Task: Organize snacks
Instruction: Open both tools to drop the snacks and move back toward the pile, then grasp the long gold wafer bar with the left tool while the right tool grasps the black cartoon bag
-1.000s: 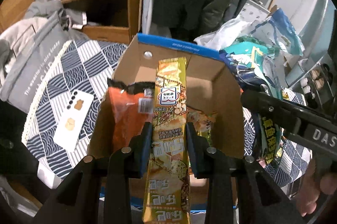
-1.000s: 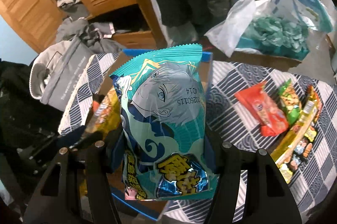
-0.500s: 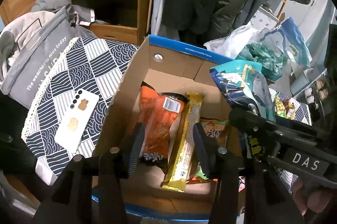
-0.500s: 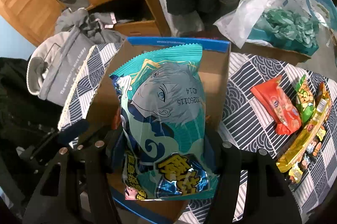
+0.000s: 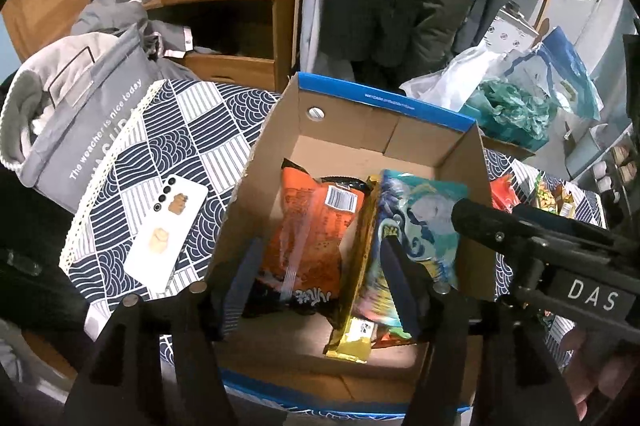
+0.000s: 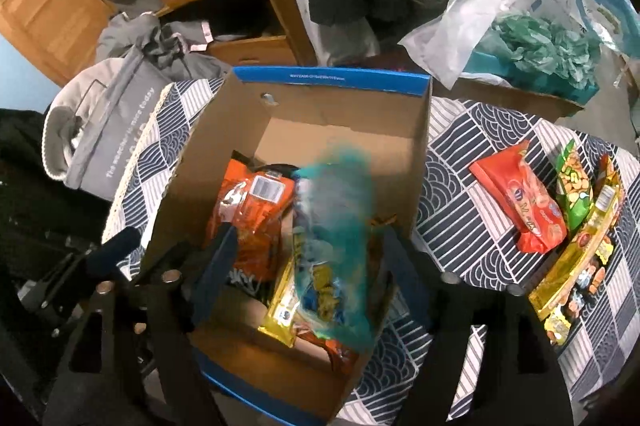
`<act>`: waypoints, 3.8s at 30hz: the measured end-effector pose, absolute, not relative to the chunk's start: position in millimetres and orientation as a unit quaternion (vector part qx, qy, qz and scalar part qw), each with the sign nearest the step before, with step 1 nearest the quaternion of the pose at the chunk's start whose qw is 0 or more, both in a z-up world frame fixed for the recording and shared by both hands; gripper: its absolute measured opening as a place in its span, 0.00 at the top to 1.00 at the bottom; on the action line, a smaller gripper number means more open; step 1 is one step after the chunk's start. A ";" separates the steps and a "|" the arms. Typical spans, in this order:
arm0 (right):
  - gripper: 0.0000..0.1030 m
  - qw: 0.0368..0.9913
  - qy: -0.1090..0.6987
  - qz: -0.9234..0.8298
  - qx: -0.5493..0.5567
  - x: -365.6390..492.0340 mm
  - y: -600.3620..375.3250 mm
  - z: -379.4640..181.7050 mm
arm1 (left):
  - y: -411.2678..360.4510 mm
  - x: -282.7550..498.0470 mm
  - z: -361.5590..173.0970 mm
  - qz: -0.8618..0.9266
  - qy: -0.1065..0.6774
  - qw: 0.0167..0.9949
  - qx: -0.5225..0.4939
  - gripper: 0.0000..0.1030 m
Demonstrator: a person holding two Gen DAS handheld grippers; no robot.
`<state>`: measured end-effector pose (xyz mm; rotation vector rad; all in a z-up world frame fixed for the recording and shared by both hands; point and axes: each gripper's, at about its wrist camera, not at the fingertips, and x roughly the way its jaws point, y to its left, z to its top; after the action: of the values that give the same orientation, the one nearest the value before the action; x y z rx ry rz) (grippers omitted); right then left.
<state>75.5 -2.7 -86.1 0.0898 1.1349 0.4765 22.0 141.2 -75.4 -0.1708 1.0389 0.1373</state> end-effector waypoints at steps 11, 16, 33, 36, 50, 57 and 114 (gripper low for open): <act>0.21 0.825 0.527 0.203 0.037 71.8 -28.3 -84.8 | 121.9 27.2 -73.6 0.052 0.498 0.863 -0.071 0.38; 0.21 0.832 0.520 0.188 0.049 70.8 -53.7 -79.7 | 103.8 31.4 -72.4 0.041 0.499 0.864 -0.056 0.37; 0.21 0.837 0.528 0.106 0.094 64.8 -163.4 -96.0 | 22.9 46.3 -71.7 -0.016 0.505 0.863 0.001 0.35; 0.21 0.837 0.530 0.092 0.103 61.9 -183.9 -100.5 | 7.9 48.3 -71.2 -0.025 0.505 0.863 0.010 0.35; 0.21 0.824 0.553 0.037 0.118 52.9 -251.3 -135.2 | -47.3 50.7 -83.3 -0.058 0.516 0.853 0.055 0.35; 0.21 0.809 0.575 0.010 0.121 54.4 -273.0 -162.5 | -69.6 54.7 -96.1 -0.071 0.524 0.845 0.081 0.34; 0.18 0.774 0.628 -0.014 0.079 59.0 -309.9 -261.6 | -172.4 95.7 -169.6 -0.124 0.585 0.795 0.100 0.31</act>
<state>59.0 -309.9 -261.6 0.1707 1.3611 -0.0300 95.7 -172.4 -169.6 0.2154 1.2563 -0.2662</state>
